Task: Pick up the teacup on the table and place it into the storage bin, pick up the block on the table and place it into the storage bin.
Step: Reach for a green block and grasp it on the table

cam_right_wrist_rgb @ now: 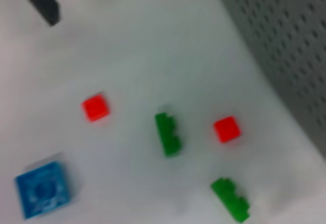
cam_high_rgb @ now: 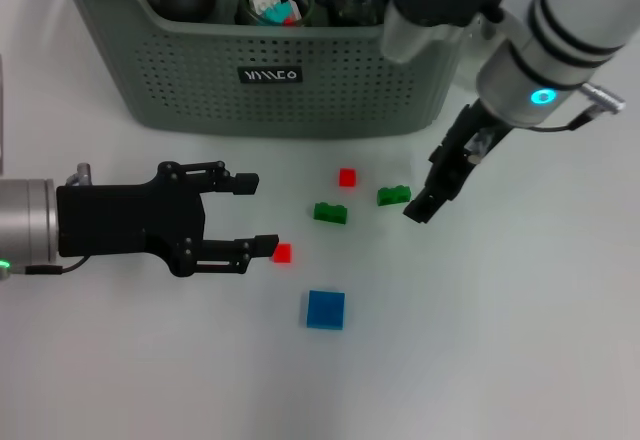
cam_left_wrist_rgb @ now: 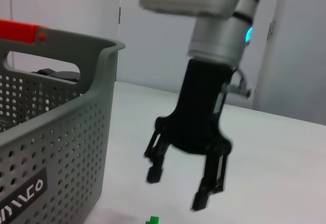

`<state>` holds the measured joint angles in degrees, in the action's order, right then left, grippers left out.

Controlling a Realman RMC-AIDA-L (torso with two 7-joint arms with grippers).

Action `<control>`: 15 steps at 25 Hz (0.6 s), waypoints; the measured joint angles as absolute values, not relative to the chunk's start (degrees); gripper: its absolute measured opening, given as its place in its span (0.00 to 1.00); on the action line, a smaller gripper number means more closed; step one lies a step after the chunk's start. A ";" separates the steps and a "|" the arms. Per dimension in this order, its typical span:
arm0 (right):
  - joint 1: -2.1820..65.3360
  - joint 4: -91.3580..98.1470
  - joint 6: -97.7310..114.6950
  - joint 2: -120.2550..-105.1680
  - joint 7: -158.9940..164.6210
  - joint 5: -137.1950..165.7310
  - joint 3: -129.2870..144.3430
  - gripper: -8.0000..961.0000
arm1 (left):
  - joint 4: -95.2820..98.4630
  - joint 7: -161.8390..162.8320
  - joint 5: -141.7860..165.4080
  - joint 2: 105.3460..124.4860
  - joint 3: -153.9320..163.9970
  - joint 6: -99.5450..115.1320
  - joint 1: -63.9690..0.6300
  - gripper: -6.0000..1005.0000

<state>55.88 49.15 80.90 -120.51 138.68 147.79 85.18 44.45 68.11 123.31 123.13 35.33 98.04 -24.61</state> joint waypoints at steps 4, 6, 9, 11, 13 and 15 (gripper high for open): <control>57.62 44.17 74.79 -120.80 138.19 146.44 87.08 0.91 | 44.37 68.11 123.31 123.18 35.33 98.00 -24.57 0.76; 57.82 43.26 72.83 -120.82 137.91 145.03 88.35 0.91 | 44.37 68.11 123.31 123.23 35.33 97.99 -24.52 0.76; 58.21 41.85 70.92 -120.84 137.76 143.50 89.88 0.91 | 44.37 68.13 123.31 123.30 35.33 97.99 -24.48 0.76; 58.58 40.83 70.19 -120.85 137.76 142.88 90.68 0.91 | 44.37 68.14 123.31 123.32 35.33 97.99 -24.46 0.76; 58.92 39.76 69.53 -120.85 137.77 142.35 91.56 0.91 | 44.37 68.15 123.31 123.34 35.33 97.99 -24.45 0.76; 59.05 39.25 68.98 -120.89 137.95 142.24 92.15 0.90 | 44.38 68.16 123.31 123.38 35.33 97.99 -24.41 0.76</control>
